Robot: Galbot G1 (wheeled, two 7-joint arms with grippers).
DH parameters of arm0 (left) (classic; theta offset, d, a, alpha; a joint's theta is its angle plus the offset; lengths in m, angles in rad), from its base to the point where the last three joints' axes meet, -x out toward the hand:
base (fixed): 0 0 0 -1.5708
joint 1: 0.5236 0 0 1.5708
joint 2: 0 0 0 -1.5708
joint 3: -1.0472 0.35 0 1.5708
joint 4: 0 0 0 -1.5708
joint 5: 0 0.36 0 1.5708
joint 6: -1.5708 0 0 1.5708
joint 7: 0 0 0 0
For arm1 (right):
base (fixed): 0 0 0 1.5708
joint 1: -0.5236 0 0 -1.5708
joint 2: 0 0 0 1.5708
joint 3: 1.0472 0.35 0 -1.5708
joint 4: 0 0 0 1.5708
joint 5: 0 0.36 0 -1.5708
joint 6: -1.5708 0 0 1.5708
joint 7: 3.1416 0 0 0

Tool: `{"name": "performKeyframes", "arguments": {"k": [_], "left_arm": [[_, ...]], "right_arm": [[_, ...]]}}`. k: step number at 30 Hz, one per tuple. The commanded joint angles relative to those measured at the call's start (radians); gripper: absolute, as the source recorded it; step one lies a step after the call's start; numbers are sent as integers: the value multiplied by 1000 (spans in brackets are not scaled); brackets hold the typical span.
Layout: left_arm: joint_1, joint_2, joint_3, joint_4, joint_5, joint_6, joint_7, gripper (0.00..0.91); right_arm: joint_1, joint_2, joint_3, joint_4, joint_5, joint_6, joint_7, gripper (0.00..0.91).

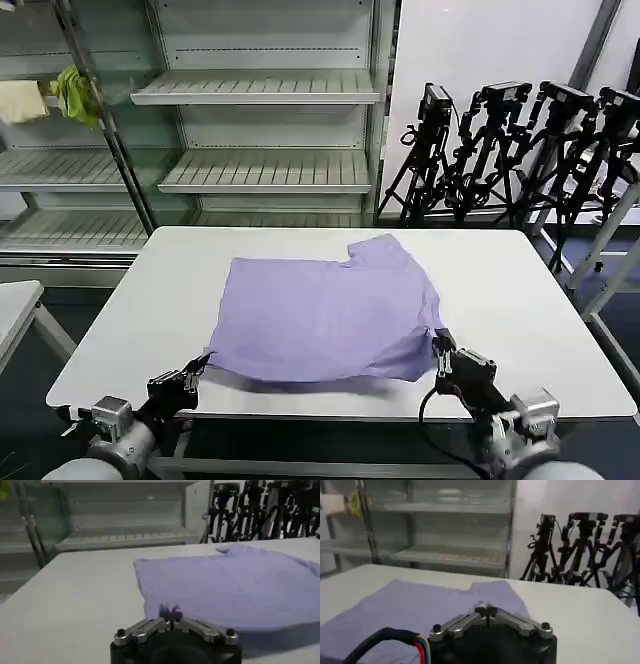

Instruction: Fold and organize the clothes.

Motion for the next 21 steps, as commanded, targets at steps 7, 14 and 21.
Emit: {"name": "performKeyframes", "arguments": {"k": [7, 14, 21], "left_arm": [[-161, -1, 88, 128, 4, 0, 0, 0], [-200, 5, 100, 175, 4, -1, 1, 0], [-238, 6, 107, 213, 4, -3, 2, 10]], "right_arm": [[104, 8, -14, -141, 6, 0, -16, 0], [159, 18, -41, -192, 5, 0, -22, 0], [237, 36, -102, -257, -14, 2, -53, 0]]}}
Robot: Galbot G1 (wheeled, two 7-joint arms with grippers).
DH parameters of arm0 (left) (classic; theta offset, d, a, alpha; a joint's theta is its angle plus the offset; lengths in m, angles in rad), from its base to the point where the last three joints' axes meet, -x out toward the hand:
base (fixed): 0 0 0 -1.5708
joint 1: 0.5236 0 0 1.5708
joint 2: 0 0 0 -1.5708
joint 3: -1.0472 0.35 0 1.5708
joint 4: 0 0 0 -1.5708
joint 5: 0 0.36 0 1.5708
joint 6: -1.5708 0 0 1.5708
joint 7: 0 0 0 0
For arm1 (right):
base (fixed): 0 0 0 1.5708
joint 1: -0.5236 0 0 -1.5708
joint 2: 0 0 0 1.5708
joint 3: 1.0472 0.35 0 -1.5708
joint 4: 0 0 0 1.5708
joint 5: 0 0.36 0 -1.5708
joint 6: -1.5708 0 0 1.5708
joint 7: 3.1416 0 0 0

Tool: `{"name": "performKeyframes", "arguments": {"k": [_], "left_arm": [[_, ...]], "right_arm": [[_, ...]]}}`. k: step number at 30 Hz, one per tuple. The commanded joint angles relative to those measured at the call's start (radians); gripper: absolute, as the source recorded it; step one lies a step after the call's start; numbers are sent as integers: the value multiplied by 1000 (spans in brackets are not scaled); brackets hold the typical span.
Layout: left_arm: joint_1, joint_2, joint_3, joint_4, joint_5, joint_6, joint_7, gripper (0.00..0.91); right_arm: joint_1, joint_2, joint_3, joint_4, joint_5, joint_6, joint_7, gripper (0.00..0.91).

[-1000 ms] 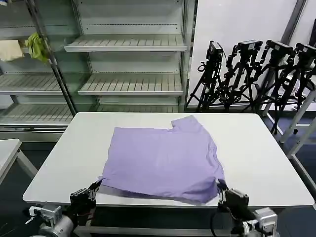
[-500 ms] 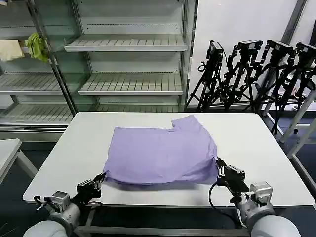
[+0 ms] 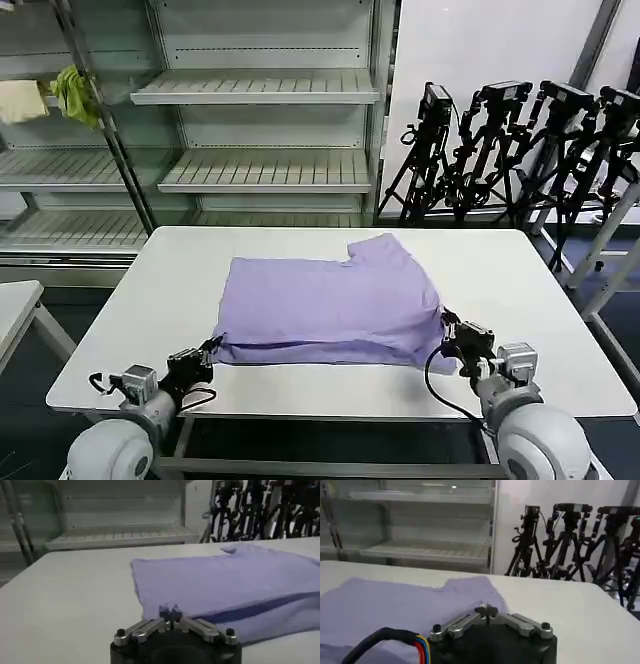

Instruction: Fold and organize the clothes.

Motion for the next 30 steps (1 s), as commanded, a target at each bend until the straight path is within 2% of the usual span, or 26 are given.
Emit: {"name": "performKeyframes", "arguments": {"k": [1, 11, 17, 18, 19, 20, 21, 22, 30], "left_arm": [[-49, 3, 12, 49, 0, 0, 0, 0], [-72, -6, 17, 83, 6, -4, 2, 0], [-78, -18, 26, 98, 18, -7, 3, 10], [-79, -20, 29, 100, 19, -8, 3, 40], [-80, -22, 32, 103, 21, -8, 3, 151], [-81, -25, 35, 105, 25, -9, 3, 363], [-83, -27, 38, 108, 28, -9, 3, 907], [-83, -29, 41, 109, 30, -10, 3, 907], [-87, -31, 37, 122, 57, -23, 0, 907]], "right_arm": [[62, 1, -31, -56, 0, 1, -12, 0], [210, 18, -132, -132, -16, -1, -30, 0], [208, 24, -146, -149, -31, -2, -37, 0], [206, 24, -146, -149, -32, -2, -38, 0], [198, 25, -146, -150, -38, -2, -40, 0], [195, 25, -146, -151, -39, -2, -41, 0], [188, 25, -145, -152, -44, -2, -42, 443], [182, 24, -145, -152, -47, -2, -42, 907], [168, 34, -141, -174, -95, -2, -23, 907]]}}
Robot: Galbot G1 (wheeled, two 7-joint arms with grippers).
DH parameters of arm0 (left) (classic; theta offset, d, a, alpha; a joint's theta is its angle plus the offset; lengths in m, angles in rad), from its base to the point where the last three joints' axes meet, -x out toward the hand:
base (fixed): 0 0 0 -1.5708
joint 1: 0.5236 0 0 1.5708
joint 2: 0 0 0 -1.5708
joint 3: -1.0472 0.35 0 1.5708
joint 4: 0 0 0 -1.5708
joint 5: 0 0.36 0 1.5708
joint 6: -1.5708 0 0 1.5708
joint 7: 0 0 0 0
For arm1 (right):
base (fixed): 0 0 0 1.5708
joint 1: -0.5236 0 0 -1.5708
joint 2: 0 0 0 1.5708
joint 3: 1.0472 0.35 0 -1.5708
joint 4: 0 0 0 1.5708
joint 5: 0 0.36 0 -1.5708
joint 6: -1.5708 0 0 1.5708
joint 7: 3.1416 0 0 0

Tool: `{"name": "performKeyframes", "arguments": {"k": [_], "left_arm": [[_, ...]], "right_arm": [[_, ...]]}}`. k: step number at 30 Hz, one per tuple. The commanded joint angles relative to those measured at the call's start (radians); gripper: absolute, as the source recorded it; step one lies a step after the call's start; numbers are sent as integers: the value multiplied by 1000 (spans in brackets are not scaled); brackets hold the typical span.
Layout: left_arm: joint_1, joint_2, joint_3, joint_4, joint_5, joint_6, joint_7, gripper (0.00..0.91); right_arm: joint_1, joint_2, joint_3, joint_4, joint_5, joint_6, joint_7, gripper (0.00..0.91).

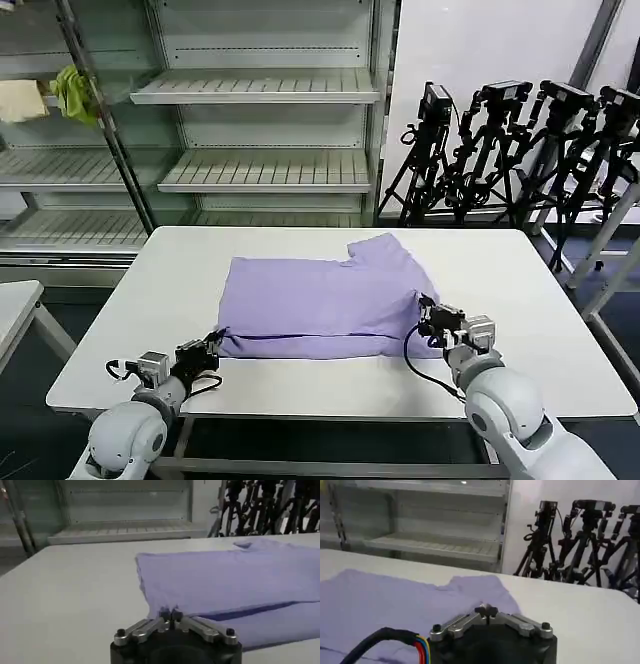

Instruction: Fold and organize the clothes.

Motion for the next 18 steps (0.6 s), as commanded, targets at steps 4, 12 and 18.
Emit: {"name": "performKeyframes", "arguments": {"k": [4, 12, 18], "left_arm": [[3, 10, -24, 7, 27, -15, -2, 907], [54, 20, -68, -23, 32, -20, -4, 907], [143, 16, -106, -107, 27, -18, -11, 907]], "right_arm": [[8, 2, 5, -36, -34, 0, 10, 907], [-17, -16, 68, -29, -32, 1, 2, 907], [-136, -71, 133, 90, -17, 0, -4, 907]]}}
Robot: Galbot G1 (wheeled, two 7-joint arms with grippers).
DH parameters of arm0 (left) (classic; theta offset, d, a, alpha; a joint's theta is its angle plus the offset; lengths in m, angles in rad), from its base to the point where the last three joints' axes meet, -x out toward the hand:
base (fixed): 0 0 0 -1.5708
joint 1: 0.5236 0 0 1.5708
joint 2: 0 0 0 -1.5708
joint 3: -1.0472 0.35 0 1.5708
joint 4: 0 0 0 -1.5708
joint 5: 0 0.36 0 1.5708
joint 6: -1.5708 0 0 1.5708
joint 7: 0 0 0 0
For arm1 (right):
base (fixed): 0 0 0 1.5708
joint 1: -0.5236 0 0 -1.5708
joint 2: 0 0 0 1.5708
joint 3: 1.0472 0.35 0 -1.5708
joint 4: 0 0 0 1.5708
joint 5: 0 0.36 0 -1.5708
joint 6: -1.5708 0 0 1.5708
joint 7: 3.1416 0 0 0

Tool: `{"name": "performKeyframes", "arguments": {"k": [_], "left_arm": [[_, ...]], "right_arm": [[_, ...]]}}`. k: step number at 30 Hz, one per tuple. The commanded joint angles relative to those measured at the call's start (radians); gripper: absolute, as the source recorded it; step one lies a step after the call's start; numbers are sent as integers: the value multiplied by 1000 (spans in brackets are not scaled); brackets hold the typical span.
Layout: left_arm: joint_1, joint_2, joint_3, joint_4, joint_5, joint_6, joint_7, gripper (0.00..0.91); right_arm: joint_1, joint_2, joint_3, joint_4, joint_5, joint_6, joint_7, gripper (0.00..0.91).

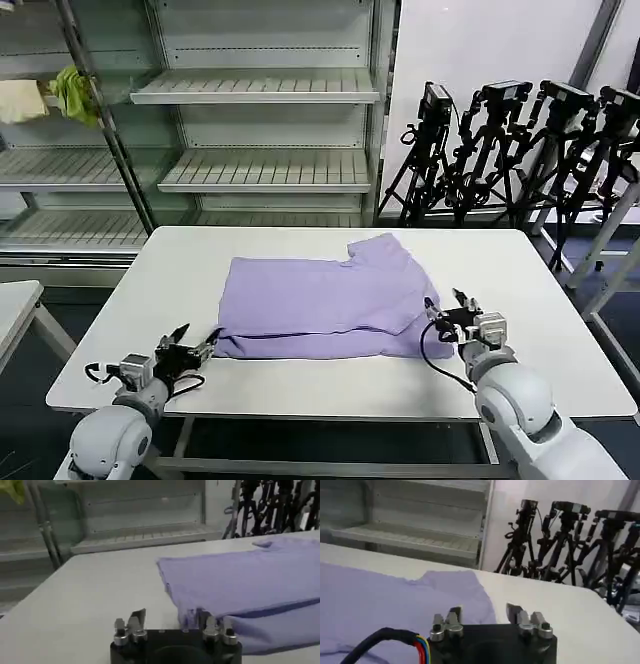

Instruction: Fold and organize the clothes.

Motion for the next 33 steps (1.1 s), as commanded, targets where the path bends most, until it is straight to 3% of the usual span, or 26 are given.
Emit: {"name": "performKeyframes", "arguments": {"k": [1, 7, 23, 33], "left_arm": [[76, 4, -29, -72, 3, -1, 0, 907], [44, -1, -26, -47, 0, -4, -6, 907], [-317, 3, 105, 249, -12, -28, -1, 907], [-284, -11, 117, 248, -16, 3, 3, 907]], "right_arm": [[-65, -26, 46, 67, -1, 0, 5, 907], [-183, -62, 140, 166, -1, 1, -5, 907], [-302, -13, 226, 189, -25, 1, 0, 907], [-322, -15, 242, 198, -24, 0, -17, 907]]}}
